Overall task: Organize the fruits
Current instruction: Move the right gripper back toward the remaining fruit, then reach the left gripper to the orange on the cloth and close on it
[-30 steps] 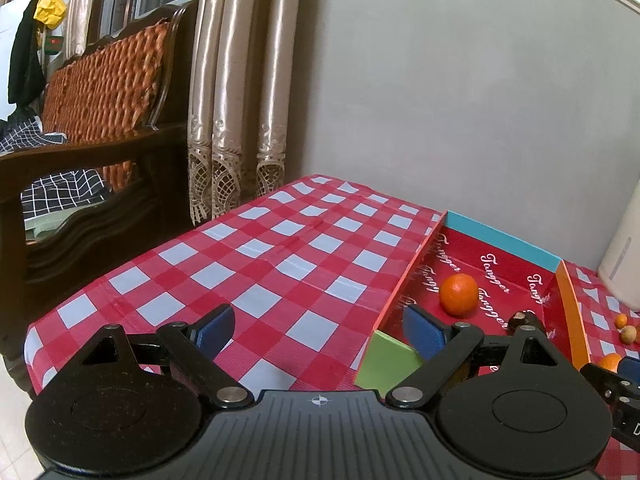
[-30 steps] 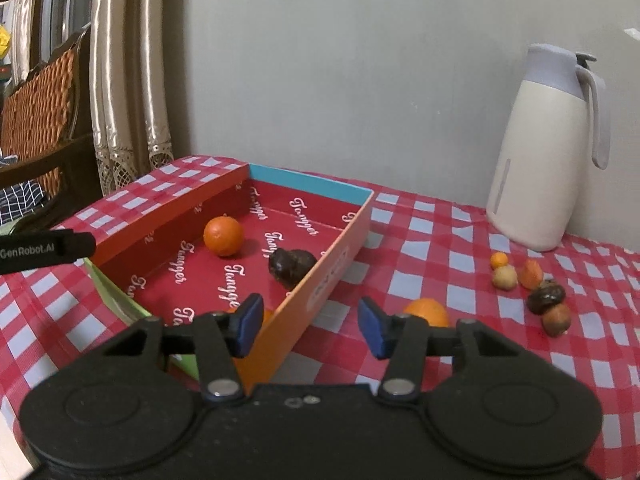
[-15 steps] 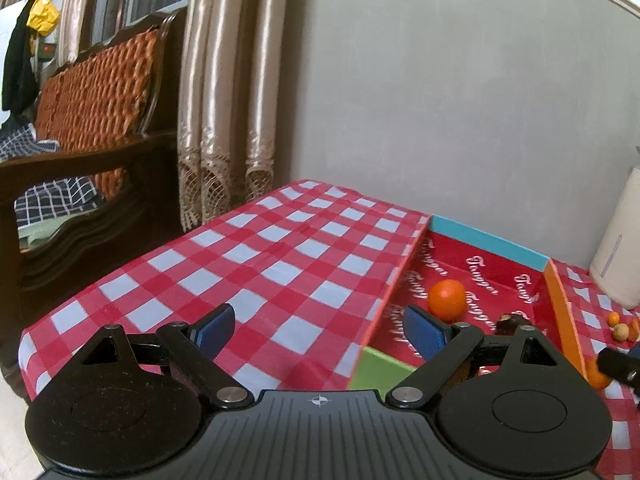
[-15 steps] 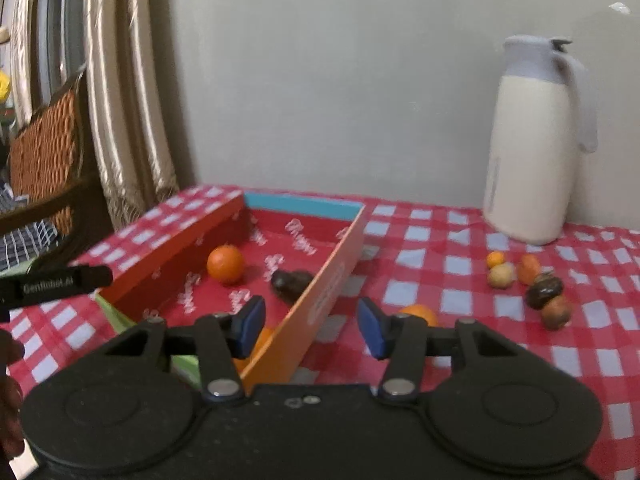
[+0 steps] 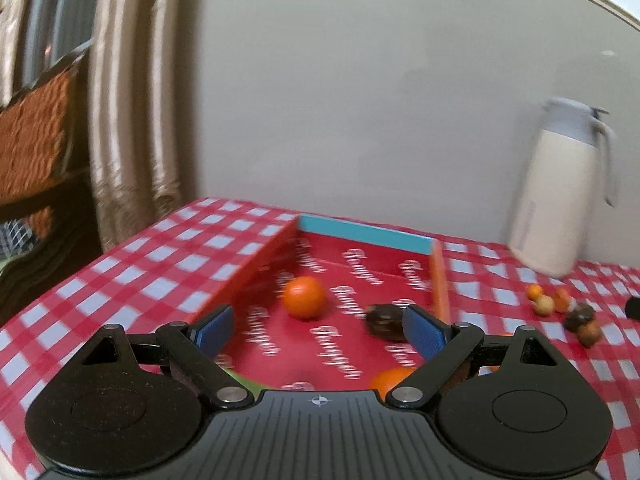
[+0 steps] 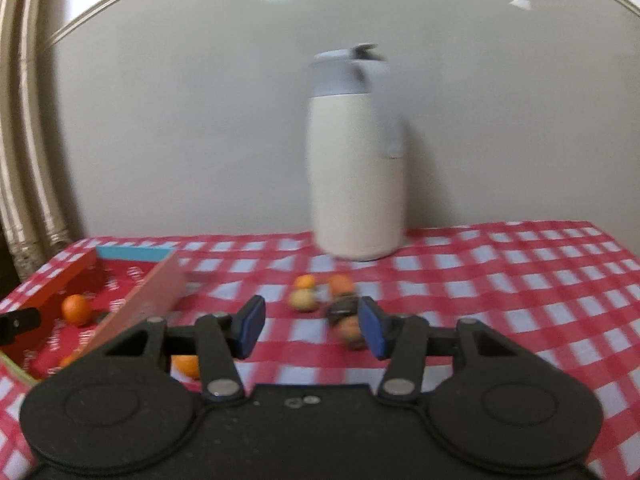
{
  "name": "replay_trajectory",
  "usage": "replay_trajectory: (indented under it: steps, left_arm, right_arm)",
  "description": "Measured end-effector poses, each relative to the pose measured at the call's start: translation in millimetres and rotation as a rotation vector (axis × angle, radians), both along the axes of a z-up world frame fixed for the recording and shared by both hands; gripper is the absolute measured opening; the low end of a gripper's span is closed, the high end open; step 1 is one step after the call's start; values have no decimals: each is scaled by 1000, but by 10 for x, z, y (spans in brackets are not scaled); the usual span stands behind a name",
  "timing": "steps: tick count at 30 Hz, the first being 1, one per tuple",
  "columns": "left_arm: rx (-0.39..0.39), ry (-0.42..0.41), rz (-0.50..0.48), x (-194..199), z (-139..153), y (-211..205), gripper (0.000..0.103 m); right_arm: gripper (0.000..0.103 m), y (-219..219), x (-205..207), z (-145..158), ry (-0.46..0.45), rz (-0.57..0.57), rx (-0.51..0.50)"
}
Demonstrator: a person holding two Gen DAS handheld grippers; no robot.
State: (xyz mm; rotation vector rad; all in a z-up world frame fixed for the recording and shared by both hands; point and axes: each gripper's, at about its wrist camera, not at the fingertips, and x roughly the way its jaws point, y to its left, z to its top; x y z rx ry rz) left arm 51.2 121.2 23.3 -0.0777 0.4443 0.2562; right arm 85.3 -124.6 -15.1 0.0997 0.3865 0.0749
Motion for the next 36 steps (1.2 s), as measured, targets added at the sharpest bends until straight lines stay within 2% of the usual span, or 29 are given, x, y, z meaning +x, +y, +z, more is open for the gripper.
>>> replay_trajectory:
  steps: [7, 22, 36]
  left_arm:
    - [-1, -12, -78, 73, 15, -392, 91]
    - [2, -3, -193, 276, -35, -1000, 91]
    - [32, 61, -235, 518, -186, -1361, 90]
  right_arm:
    - [51, -386, -11, -55, -3, -66, 12]
    - [51, -861, -47, -148, 7, -157, 21]
    - [51, -1123, -60, -244, 29, -208, 19]
